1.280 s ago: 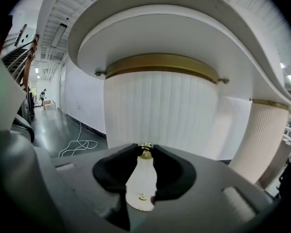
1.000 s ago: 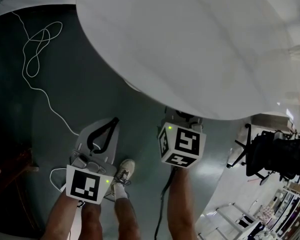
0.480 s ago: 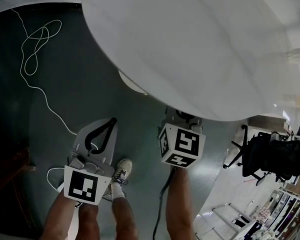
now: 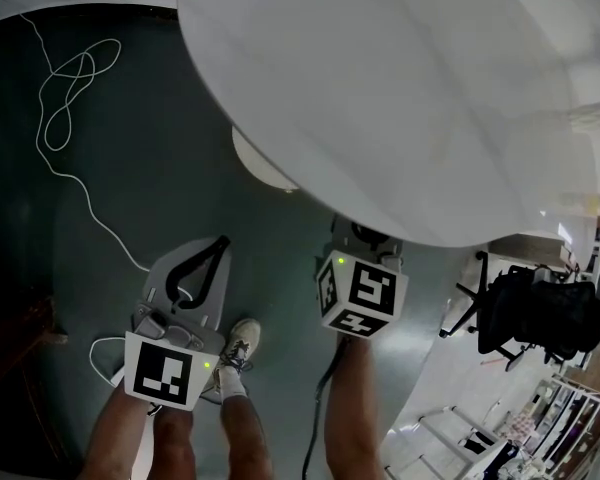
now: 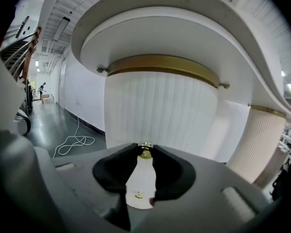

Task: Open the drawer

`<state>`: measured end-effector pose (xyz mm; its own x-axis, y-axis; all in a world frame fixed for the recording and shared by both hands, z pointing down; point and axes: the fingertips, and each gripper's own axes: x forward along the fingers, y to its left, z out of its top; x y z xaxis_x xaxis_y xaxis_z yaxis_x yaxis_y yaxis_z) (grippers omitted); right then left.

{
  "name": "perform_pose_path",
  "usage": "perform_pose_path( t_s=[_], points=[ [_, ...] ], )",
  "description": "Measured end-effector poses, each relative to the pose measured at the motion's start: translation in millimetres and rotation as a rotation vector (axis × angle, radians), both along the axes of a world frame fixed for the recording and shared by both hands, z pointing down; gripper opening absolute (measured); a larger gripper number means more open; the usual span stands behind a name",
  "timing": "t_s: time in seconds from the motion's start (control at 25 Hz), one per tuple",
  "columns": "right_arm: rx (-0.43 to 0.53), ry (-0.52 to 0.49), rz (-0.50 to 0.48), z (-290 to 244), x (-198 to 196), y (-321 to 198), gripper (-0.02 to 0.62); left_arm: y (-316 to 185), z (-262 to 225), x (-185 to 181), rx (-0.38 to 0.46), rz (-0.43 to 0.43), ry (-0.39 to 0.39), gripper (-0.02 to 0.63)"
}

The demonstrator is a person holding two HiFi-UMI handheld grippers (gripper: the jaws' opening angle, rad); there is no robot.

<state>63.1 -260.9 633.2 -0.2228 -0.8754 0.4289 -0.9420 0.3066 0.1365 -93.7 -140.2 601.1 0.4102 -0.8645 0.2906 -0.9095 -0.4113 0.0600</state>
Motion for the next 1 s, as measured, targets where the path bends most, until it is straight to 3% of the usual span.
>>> perform_pose_path(
  t_s=[0.32,1.0],
  points=[
    [0.005,-0.014,0.006,4,7,73,0.104,6,-6,-5,0.019,0.029,-0.012,0.009],
    [-0.013,-0.031,0.035,5,23,149,0.106,62,-11,20,0.010,0.083,-0.027,0.009]
  ],
)
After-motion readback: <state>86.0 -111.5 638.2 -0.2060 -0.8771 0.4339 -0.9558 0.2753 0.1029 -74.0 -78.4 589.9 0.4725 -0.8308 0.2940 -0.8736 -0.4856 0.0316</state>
